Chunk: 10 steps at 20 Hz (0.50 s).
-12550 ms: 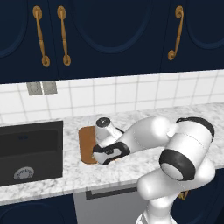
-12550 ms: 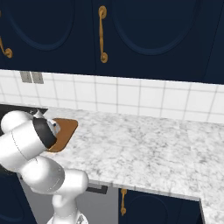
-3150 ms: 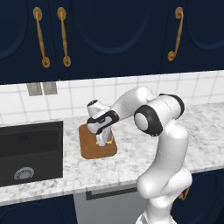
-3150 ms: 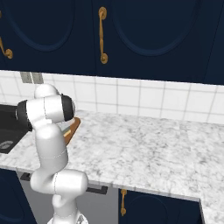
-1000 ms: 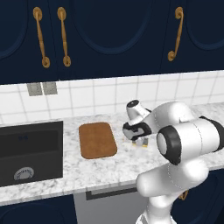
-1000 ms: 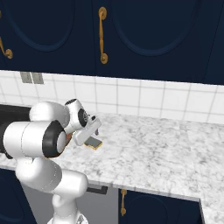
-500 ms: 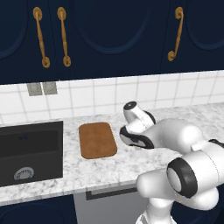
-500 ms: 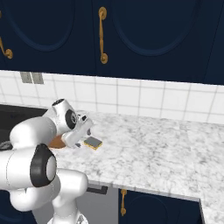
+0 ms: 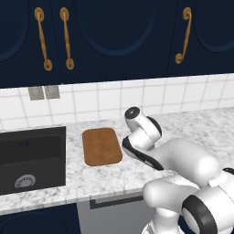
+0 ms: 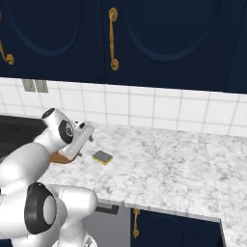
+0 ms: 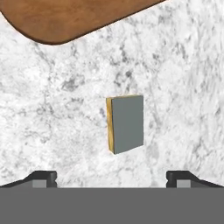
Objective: Pick up the sponge from the counter and clean the cutting board by briefly scrubbing or pressing down on the cutting board. Once finished, release the sponge.
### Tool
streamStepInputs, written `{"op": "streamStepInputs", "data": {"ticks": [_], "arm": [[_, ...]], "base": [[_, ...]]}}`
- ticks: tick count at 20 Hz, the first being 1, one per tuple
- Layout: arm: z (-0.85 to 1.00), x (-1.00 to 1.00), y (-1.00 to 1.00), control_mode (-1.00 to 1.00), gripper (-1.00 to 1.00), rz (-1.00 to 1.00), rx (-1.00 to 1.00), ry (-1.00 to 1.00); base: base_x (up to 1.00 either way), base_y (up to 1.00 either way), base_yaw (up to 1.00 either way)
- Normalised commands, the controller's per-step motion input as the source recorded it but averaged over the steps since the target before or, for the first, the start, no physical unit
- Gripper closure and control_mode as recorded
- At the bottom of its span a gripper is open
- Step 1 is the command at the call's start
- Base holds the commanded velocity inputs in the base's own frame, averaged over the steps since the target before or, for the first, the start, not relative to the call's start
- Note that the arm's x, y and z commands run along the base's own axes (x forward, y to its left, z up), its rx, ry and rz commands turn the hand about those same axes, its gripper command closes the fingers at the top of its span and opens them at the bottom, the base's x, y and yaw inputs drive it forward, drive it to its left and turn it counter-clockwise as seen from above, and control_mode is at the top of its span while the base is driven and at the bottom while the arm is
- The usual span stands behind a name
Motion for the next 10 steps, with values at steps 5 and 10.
{"op": "streamStepInputs", "data": {"ticks": [5, 10], "arm": [[0.31, -0.1, 0.24, -1.0, -1.0, 0.0, 0.0, -0.12], [0.33, -0.16, 0.24, -1.0, -1.0, 0.0, 0.0, -0.11]], "base": [[0.0, 0.0, 0.0], [0.0, 0.0, 0.0]]}}
